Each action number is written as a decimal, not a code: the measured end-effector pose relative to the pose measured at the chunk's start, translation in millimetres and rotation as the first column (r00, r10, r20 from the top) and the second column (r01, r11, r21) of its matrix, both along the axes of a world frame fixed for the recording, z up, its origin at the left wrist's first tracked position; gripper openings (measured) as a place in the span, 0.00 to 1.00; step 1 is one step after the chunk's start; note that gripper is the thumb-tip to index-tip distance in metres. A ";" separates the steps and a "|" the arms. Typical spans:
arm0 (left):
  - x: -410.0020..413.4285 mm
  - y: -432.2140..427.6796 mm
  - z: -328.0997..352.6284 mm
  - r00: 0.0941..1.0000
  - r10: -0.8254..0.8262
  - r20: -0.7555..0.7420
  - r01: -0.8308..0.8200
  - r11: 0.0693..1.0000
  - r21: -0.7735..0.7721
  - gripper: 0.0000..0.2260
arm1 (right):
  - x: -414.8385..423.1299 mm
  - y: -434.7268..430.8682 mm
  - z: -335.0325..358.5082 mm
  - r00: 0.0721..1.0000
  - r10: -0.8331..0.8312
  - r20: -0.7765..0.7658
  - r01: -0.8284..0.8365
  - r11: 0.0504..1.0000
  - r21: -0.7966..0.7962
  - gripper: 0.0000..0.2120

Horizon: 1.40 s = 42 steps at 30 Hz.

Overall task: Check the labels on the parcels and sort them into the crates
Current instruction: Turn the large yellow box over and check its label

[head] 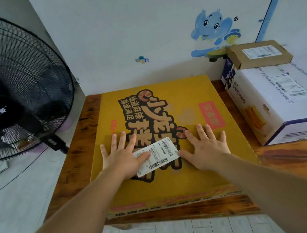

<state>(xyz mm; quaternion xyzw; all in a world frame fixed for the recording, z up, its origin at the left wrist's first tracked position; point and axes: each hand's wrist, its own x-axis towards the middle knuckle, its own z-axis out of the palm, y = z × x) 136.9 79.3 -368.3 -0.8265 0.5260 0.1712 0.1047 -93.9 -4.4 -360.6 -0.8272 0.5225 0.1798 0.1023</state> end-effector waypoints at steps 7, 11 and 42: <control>-2.6 0.3 4.4 1.000 0.019 -0.010 -0.019 1.000 0.013 0.39 | -1.0 0.4 -1.3 1.000 0.016 0.001 -0.016 1.000 -0.006 0.41; -1.0 -3.4 6.7 1.000 0.005 -0.022 -0.004 0.999 0.034 0.40 | 0.9 -2.5 0.2 1.000 -0.003 0.020 0.003 1.000 -0.014 0.41; 49.0 -114.9 0.3 1.000 -0.006 0.020 0.006 1.000 -0.008 0.37 | 50.6 -114.4 -9.7 0.998 0.054 0.044 -0.051 0.997 -0.064 0.41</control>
